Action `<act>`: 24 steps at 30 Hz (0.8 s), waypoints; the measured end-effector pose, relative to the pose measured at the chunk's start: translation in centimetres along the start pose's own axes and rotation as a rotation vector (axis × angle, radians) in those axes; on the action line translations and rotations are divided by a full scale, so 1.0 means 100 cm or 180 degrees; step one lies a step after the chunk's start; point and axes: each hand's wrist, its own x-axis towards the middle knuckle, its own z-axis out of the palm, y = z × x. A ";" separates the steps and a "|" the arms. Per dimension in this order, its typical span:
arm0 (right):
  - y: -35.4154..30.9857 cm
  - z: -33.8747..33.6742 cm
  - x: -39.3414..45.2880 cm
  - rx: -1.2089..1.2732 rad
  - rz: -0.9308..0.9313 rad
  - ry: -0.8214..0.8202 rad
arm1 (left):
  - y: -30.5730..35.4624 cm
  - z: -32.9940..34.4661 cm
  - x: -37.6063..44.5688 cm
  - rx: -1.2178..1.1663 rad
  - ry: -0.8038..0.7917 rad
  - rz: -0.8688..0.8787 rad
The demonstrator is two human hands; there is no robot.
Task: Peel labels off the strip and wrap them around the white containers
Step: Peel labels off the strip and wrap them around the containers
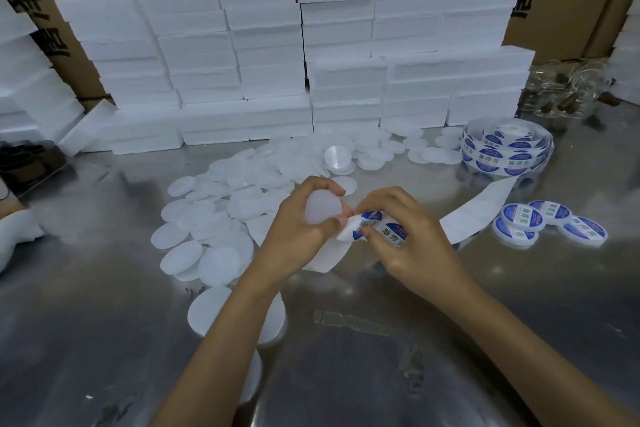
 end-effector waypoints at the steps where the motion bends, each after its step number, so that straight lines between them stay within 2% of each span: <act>1: 0.000 0.000 0.000 -0.0031 -0.0023 0.0024 | 0.000 0.000 0.000 0.0001 -0.0018 0.0000; 10: -0.005 -0.001 -0.001 -0.0309 -0.0365 0.0189 | 0.000 0.000 0.000 0.0062 0.0003 0.0006; 15: -0.012 -0.001 -0.001 -0.0295 -0.0264 0.0204 | -0.001 0.002 0.001 0.0298 0.0247 -0.0079; 18: -0.016 -0.006 -0.002 0.0173 0.0009 0.0293 | -0.002 0.002 0.003 0.0609 0.0396 -0.0154; 24: -0.026 -0.018 0.021 0.1492 0.0717 0.0918 | -0.004 0.002 0.005 0.0716 0.0500 -0.0265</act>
